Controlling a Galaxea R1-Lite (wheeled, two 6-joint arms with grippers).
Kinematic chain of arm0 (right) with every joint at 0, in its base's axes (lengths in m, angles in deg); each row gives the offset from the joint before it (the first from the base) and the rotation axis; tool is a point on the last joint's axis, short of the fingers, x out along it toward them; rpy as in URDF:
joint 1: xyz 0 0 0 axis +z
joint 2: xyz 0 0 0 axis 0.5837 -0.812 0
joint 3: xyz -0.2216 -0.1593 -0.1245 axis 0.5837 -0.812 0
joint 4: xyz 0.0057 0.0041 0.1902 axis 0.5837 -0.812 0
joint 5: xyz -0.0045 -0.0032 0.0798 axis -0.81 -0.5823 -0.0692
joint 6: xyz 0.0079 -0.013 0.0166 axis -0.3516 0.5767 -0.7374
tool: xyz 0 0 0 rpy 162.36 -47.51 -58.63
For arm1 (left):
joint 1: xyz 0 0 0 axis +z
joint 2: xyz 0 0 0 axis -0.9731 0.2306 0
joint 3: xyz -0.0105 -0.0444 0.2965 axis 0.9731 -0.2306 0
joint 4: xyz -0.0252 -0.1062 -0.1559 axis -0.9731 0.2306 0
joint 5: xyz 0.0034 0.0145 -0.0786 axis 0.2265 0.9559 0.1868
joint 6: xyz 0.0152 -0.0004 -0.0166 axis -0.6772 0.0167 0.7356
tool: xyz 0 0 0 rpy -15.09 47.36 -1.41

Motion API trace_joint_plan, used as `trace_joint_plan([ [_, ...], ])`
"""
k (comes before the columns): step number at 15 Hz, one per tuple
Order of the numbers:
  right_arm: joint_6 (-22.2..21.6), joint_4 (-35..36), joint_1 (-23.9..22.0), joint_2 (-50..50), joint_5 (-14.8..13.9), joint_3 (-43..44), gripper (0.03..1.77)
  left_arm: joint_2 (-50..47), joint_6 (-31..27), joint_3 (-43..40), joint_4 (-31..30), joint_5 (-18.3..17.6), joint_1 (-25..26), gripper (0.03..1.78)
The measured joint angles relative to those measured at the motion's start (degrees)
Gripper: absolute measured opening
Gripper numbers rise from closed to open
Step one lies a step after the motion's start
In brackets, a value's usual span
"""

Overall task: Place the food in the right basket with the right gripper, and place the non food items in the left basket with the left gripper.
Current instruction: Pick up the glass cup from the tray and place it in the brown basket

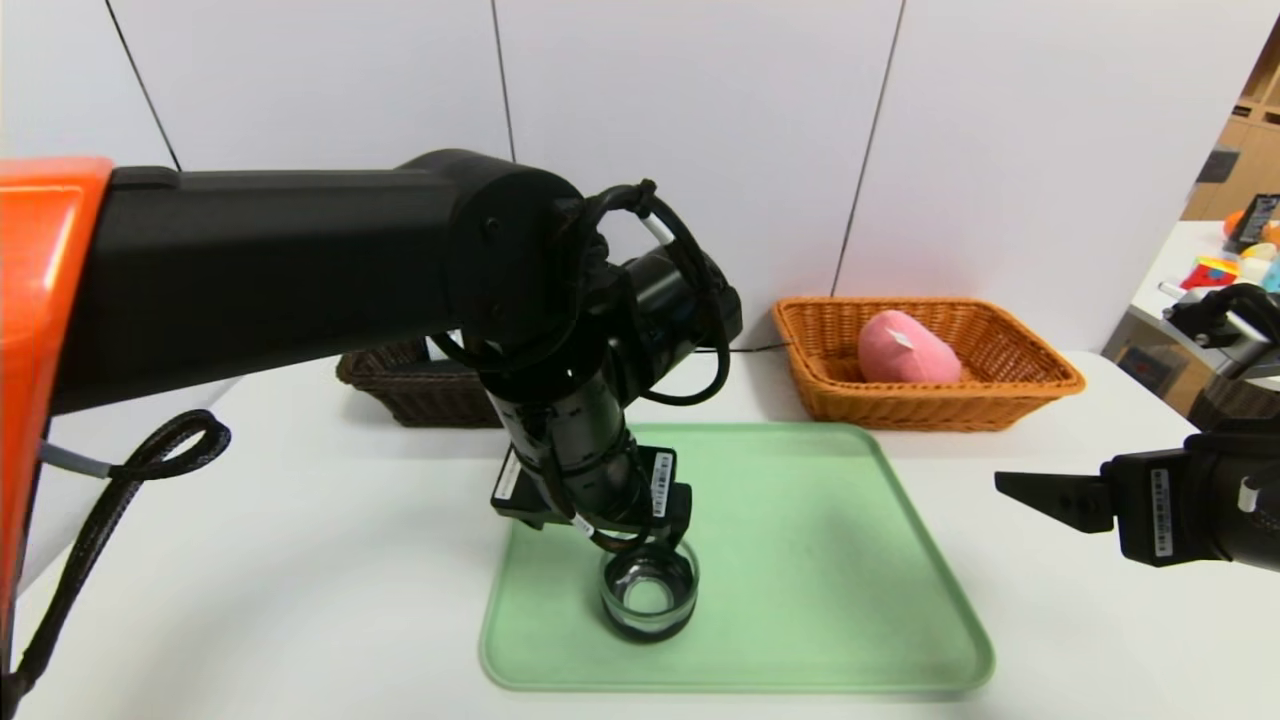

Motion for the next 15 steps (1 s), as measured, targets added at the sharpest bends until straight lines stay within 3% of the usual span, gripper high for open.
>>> trace_joint_plan([
  [15, -0.35, 0.01, -1.22, -0.41, 0.38, -0.02, 1.7, 4.55, -0.16, -0.06, 2.43, 1.49, 0.2, 1.69],
])
